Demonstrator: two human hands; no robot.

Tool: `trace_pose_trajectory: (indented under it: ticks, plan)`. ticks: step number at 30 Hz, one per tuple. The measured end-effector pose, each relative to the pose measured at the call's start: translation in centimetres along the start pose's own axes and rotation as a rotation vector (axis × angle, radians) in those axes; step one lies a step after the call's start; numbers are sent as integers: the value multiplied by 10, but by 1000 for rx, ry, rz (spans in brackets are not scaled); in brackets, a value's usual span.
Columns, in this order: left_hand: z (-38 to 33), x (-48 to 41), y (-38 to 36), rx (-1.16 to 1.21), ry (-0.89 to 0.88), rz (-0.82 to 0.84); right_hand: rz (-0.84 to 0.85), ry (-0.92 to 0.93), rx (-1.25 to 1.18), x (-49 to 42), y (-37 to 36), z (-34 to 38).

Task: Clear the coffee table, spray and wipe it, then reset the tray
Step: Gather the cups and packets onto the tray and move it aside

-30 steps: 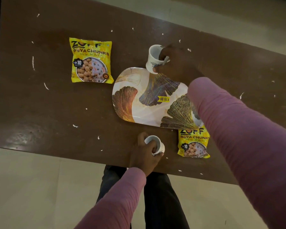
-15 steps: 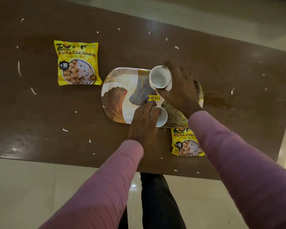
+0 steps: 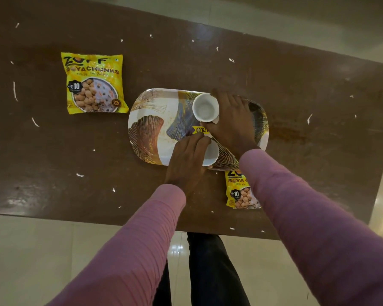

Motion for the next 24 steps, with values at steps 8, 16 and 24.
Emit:
trace_pose_trajectory:
  ticks: [8,16,24]
  plan:
    - [6,4,6,-2,15,11,50,-75,-111,4,1,1]
    - [66,39,60,-20,263,-213,-139,-606,-370,94,37,-37]
    - [164,-4,132,-55,684,-380,-30,-1040,-533,189,23,-55]
Point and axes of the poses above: each hand's wrist, its own x-axis away from the middle knuckle, its own y-axis out of the back of the hand, z = x × y, the point moved 3 cm from there along -x, towards the middle knuckle, and after that the axes turned 6 degrees about y, right-handed, at the moved point
